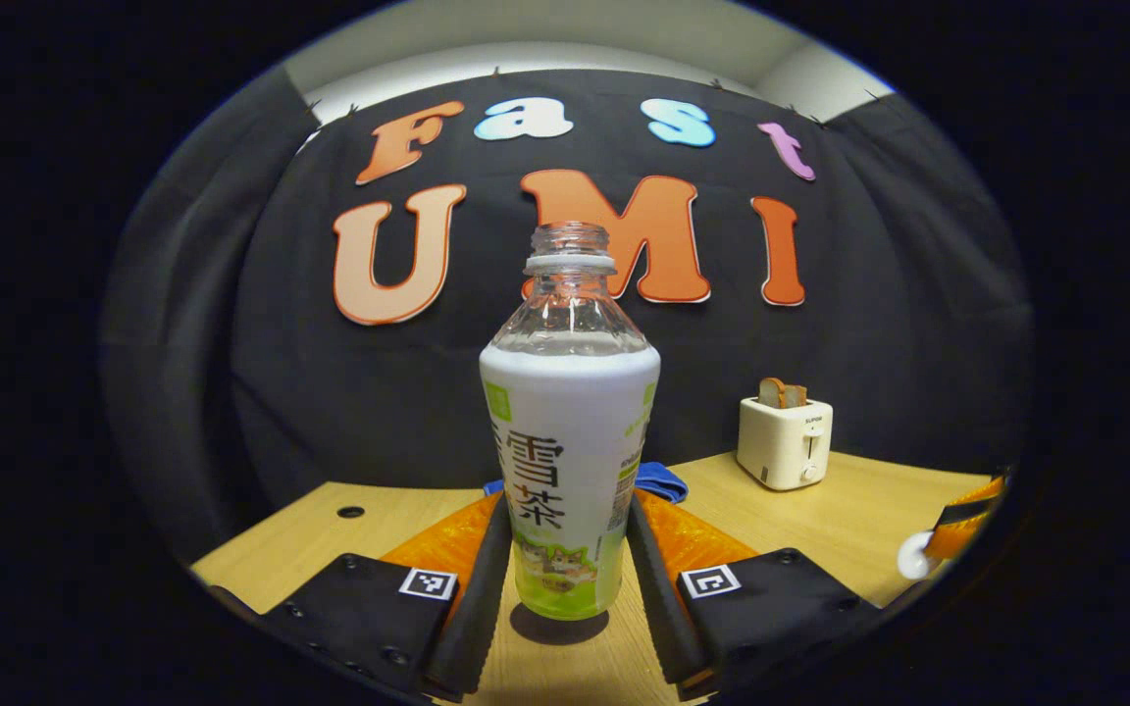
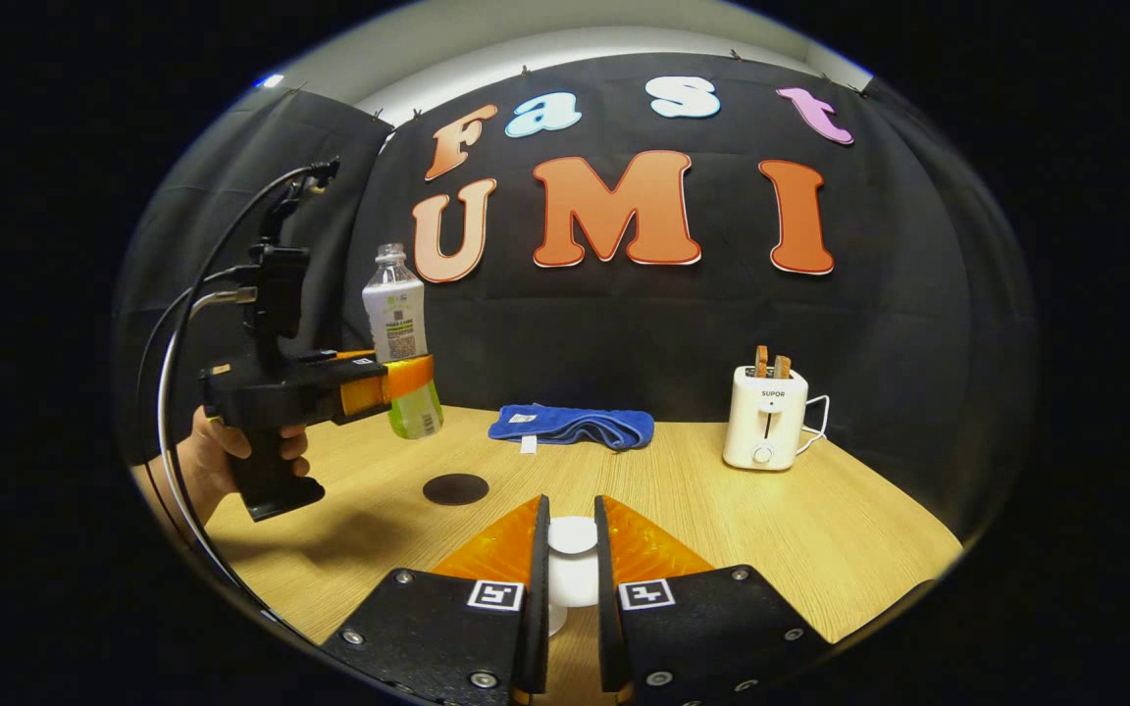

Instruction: Open the teacup lid with one hand, grasp the water bottle and pour water into the teacup with the other hand; after pouring, place the water bottle on the coaster and then close the teacup lid.

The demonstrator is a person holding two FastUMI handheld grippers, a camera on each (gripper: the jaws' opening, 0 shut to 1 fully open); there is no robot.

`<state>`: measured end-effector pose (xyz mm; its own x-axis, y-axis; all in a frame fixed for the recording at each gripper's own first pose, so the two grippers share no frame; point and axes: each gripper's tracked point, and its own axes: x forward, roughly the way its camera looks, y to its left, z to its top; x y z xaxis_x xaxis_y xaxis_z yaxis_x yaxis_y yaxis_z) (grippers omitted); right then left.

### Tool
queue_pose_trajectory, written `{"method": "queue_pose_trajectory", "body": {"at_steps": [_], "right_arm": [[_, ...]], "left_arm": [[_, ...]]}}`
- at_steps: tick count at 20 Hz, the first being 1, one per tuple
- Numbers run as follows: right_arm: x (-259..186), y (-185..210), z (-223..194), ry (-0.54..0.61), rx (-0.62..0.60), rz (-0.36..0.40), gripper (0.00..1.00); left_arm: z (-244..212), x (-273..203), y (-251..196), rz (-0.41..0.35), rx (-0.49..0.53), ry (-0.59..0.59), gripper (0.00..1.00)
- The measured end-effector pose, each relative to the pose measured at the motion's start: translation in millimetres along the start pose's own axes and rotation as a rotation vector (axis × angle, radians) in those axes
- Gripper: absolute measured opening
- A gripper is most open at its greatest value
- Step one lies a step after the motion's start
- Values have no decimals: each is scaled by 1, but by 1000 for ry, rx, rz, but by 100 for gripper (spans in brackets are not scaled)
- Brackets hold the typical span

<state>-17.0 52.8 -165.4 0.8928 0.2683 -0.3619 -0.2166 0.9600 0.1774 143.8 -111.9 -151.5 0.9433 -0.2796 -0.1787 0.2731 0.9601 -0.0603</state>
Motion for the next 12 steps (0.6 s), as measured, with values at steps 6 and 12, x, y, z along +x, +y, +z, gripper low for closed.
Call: {"method": "queue_pose_trajectory", "body": {"at_steps": [6,12], "right_arm": [[8,2,3,-6,7,0,21],[11,1,2,-3,11,0,21]], "left_arm": [[-52,31,12,-1,-125,102,69],[-92,53,11,13,-106,189,69]]}}
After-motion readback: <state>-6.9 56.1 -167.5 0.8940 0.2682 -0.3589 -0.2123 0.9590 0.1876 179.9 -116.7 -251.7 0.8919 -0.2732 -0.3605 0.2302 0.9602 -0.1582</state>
